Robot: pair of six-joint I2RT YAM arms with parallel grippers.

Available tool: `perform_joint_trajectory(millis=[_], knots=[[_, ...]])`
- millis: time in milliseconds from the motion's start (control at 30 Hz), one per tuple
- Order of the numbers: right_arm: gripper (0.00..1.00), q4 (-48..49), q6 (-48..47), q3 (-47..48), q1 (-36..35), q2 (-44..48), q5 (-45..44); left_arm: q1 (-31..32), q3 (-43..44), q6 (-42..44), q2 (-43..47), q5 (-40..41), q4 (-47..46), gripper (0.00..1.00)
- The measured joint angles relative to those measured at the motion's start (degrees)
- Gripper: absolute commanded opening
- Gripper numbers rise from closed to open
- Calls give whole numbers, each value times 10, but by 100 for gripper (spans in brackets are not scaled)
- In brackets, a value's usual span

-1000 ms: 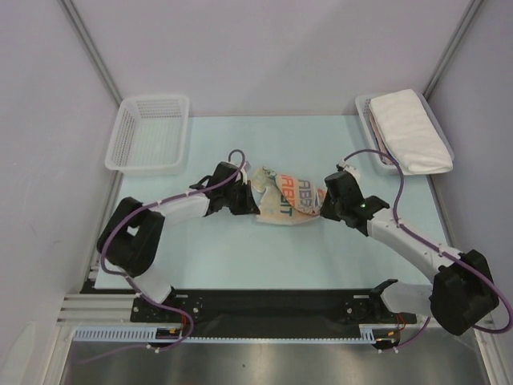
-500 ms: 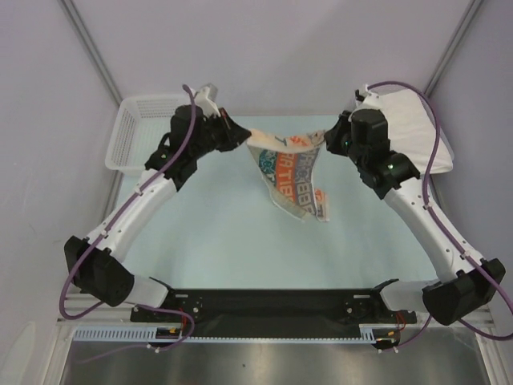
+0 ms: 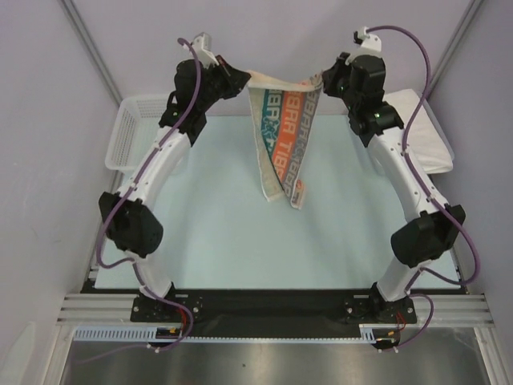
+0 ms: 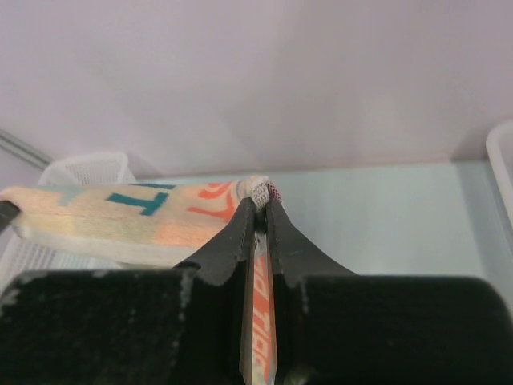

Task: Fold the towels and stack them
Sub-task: Flatten out the crumpled towel

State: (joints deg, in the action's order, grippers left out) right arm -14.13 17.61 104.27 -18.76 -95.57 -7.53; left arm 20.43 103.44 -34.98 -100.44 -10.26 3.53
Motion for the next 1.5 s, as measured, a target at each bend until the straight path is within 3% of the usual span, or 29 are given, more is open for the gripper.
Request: perform_joint_trajectory(millis=[267, 400, 500, 633, 900, 1267, 1367, 1500], knots=[[0, 9, -42, 226, 2, -138, 1, -33, 193, 0, -134, -17, 7, 0], [0, 16, -49, 231, 2, -141, 1, -48, 234, -2, -142, -35, 3, 0], [0, 42, -48, 176, 1, -114, 1, -54, 218, -6, -128, -42, -7, 0], [0, 55, -41, 55, 0, -50, 0, -56, 63, -20, -50, -53, -33, 0], [0, 46, 31, -294, -35, 170, -3, -38, -290, -57, 129, -71, -52, 0], [0, -65, 159, -578, -132, 431, -5, 54, -686, -118, 411, -43, -31, 0], [0, -101, 196, -638, -172, 469, 2, 63, -767, -144, 478, -41, 10, 0], [0, -144, 243, -695, -227, 526, 4, 70, -810, -167, 554, -45, 60, 0]])
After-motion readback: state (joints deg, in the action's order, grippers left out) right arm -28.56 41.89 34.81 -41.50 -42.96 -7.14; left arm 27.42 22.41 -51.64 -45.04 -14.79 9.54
